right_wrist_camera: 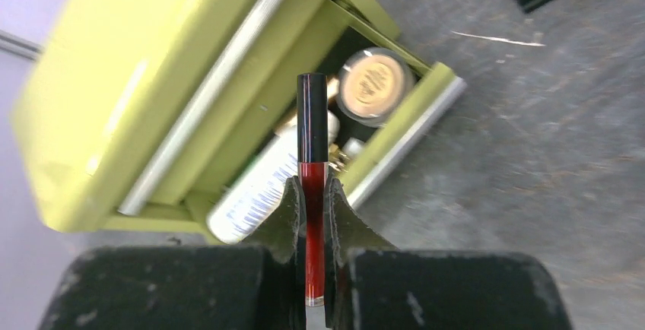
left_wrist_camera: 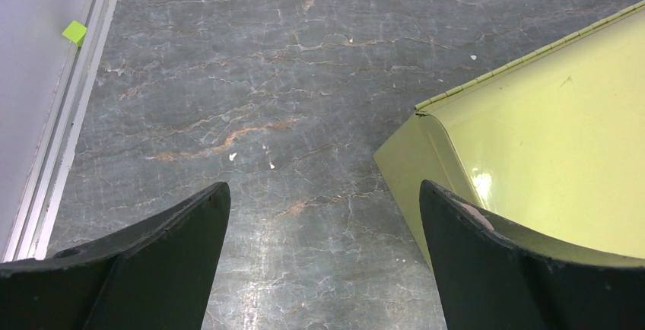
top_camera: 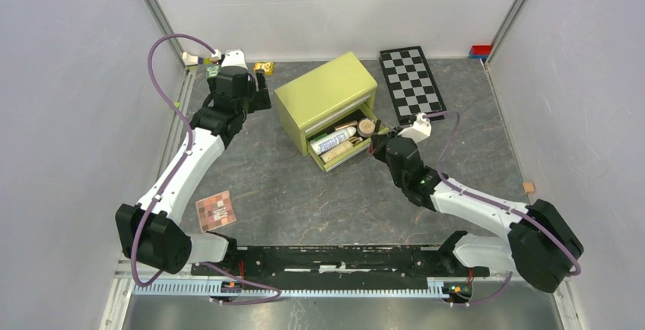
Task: Organize the makeup
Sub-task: Place the lipstick in the drawer.
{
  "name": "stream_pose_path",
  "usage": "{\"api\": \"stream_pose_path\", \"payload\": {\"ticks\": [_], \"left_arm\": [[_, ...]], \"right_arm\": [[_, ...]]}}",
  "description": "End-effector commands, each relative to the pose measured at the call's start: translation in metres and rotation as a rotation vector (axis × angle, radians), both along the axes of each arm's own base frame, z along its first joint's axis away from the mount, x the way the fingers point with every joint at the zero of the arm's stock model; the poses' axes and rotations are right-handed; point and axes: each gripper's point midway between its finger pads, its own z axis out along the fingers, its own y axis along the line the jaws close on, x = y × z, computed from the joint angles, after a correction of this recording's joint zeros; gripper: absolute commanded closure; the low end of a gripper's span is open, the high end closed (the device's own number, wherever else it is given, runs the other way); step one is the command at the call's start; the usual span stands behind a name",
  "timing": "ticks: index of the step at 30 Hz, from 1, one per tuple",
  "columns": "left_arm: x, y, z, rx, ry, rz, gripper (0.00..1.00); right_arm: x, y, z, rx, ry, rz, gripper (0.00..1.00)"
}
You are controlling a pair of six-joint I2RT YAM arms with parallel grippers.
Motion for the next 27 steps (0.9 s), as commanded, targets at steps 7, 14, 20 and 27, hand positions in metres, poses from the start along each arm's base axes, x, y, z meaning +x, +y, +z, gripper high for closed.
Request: {"api": "stream_pose_path", "payload": {"ticks": [7,14,20,27], "left_arm": [[-0.002,0.001,0.024,0.009,-0.062,-0.02,0.0],[-0.003,0.001,0.025,0.007,-0.066,-0.022,0.0],[-0.004,0.001,0.027,0.003,-0.07,-0.023,0.0],[-0.005,0.0,0.029,-0.001,-0.075,-0.025,0.0]], "right_arm": [[0.049,0.073,0.062,0.504,-0.146,0.03,1.0],[0.064,0.087,0.045,0.627,-0.092,-0.049,1.0],[0.067,0.091,0.023,0.588,-0.02,-0.14,1.0],[0.068,0.102,-0.001,0.508,0.099,-0.199,1.0]]}}
